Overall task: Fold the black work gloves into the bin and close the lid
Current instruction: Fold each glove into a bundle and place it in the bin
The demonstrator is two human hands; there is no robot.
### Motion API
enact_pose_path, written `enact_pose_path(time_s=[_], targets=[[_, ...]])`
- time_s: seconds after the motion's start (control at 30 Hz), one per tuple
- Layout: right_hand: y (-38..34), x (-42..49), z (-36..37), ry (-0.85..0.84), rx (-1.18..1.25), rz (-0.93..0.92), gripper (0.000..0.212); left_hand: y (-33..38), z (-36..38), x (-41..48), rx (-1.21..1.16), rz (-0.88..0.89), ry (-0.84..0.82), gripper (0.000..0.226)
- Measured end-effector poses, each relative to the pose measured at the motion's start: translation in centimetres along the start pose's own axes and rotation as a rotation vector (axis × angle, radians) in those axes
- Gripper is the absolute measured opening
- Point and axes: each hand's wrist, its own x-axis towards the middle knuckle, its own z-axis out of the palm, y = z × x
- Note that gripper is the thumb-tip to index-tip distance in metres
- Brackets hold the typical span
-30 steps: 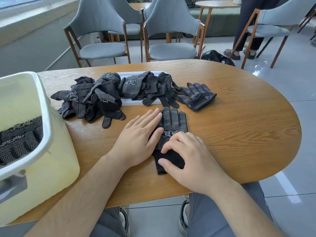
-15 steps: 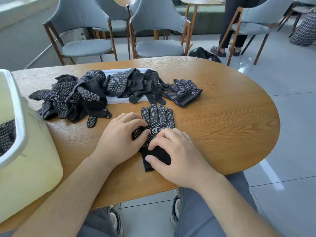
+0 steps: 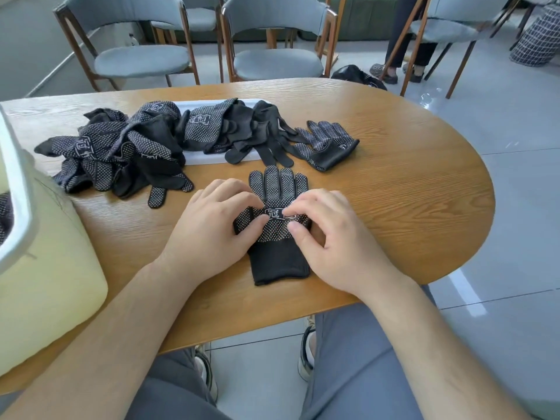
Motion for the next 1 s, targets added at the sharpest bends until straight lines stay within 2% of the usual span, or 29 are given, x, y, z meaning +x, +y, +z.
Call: enact_pose_path(time_s=[0.13, 0.33, 0.5, 0.6, 0.8, 0.93, 1.0], targets=[[0.8, -0.3, 0.3, -0.019, -0.065, 0.022, 0.029, 0.4, -0.2, 0.0, -0.059, 0.052, -0.007, 0.023], [0.5, -0.2, 0.4, -0.033, -0.080, 0.038, 0.029, 1.0, -0.6, -1.1, -0.140, 0.125, -0.074, 0.018], [0.3, -0.6, 0.0, -0.017, -0.034, 0.017, 0.025, 1.7, -1.8, -3.1, -0.202, 0.171, -0.171, 0.037], [0.4, -1.1, -0.5, -0.027, 0.041, -0.040, 0.019, 1.7, -2.1, -3.8, -0.155, 0.197, -0.242, 0.044], [0.2, -1.9, -1.6, -0.227, 0.032, -0.101, 0.049, 1.8, -1.3, -3.4, -0.103, 0.213, -0.115, 0.023], [0.6, -1.8, -1.0, -0.104, 0.070, -0.148, 0.024, 1.8, -1.1, -3.1, -0.190, 0.138, -0.082, 0.026], [0.8, -1.9, -0.7, -0.050, 0.098, -0.169, 0.020, 1.7, -1.1, -3.0, -0.232, 0.109, -0.087, 0.028]])
